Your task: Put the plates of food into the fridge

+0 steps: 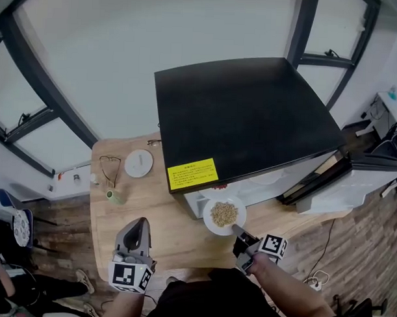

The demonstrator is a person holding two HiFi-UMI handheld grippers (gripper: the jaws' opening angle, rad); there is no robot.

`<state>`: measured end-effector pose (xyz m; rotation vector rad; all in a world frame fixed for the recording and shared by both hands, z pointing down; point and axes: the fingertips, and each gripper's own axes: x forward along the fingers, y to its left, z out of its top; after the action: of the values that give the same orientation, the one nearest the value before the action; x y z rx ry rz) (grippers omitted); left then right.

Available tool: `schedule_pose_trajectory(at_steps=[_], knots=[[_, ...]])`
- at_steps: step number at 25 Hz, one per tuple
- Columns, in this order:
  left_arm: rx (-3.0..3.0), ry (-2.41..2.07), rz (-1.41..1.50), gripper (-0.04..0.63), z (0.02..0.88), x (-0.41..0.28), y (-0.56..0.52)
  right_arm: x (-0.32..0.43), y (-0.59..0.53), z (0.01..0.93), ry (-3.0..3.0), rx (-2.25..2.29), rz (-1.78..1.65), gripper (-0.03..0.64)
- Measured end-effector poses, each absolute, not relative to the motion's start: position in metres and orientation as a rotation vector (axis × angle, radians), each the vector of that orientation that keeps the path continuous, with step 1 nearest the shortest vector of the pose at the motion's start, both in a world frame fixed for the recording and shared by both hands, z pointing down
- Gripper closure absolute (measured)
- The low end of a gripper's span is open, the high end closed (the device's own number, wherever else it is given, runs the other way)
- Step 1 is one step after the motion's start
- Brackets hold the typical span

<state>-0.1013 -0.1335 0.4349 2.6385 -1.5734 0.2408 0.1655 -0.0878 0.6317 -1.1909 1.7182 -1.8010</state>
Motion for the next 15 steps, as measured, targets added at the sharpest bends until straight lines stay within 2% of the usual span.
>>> schedule_pose_trajectory(at_steps=[15], knots=[[2.459,-1.775,0.286,0.591,0.444,-0.124,-0.118,0.18,-0.153,0.656,1.791,-1.207,-1.833,0.584]])
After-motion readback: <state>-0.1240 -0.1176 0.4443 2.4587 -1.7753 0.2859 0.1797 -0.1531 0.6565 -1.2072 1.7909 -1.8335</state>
